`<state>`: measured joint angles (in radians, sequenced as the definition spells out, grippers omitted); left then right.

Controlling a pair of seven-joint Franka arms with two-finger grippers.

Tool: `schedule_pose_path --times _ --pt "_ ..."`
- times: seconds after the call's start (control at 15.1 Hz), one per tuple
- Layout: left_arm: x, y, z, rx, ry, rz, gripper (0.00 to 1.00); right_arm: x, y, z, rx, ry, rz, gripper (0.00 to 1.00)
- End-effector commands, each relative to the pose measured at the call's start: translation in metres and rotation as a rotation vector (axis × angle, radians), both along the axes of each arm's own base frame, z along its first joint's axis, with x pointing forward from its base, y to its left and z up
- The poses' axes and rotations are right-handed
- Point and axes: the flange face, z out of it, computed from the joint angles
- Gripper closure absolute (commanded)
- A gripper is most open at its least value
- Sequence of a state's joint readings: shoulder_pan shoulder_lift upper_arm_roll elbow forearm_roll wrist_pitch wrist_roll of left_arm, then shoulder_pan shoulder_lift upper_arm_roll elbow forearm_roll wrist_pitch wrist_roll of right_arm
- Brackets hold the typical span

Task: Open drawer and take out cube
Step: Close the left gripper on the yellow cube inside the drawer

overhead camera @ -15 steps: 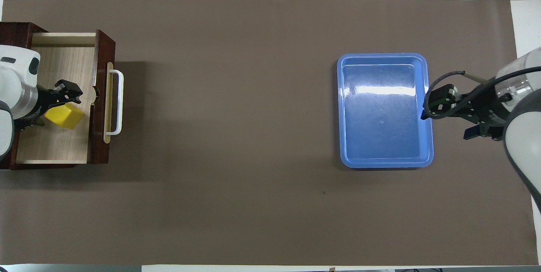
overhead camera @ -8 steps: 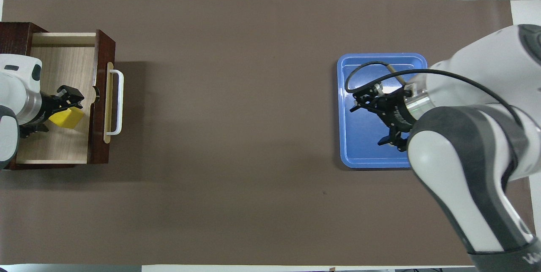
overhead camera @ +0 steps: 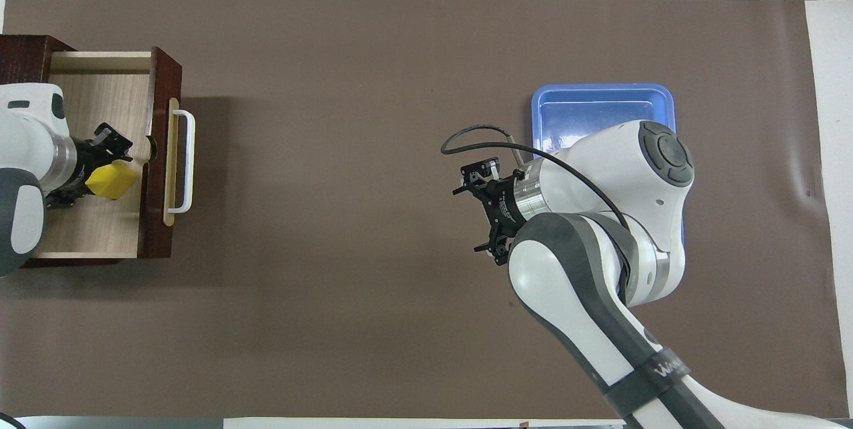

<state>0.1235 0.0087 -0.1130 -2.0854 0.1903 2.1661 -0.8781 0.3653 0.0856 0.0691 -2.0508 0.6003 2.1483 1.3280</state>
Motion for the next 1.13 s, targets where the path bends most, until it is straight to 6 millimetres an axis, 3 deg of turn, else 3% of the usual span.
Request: schedule_pose_path --times 0.0,0.2,0.6,0.66,0.86,1.0,1.06 --pt "0.003 0.0 0.001 0.0 -0.019 0.013 0.26 -0.011 0.004 0.007 0.02 0.003 -0.026 0.0" --pt "0.004 0.005 0.002 0.047 -0.025 -0.02 0.17 -0.011 0.003 0.007 0.02 0.009 -0.029 0.0" --pt "0.008 0.009 0.003 0.049 -0.034 -0.008 0.2 -0.009 0.002 0.007 0.021 0.009 -0.029 0.0" --pt "0.008 0.01 0.003 0.049 -0.031 -0.006 0.33 -0.009 0.002 0.007 0.022 0.009 -0.031 0.0" --pt "0.01 0.012 0.007 0.05 -0.037 -0.007 0.85 -0.009 0.002 0.007 0.022 0.009 -0.031 0.0" --pt "0.016 0.012 0.014 0.051 -0.038 -0.002 1.0 -0.009 0.002 0.007 0.022 0.009 -0.031 0.0" --pt "0.021 0.011 0.023 0.055 -0.022 0.003 1.0 -0.009 0.002 0.007 0.022 0.009 -0.029 0.0"
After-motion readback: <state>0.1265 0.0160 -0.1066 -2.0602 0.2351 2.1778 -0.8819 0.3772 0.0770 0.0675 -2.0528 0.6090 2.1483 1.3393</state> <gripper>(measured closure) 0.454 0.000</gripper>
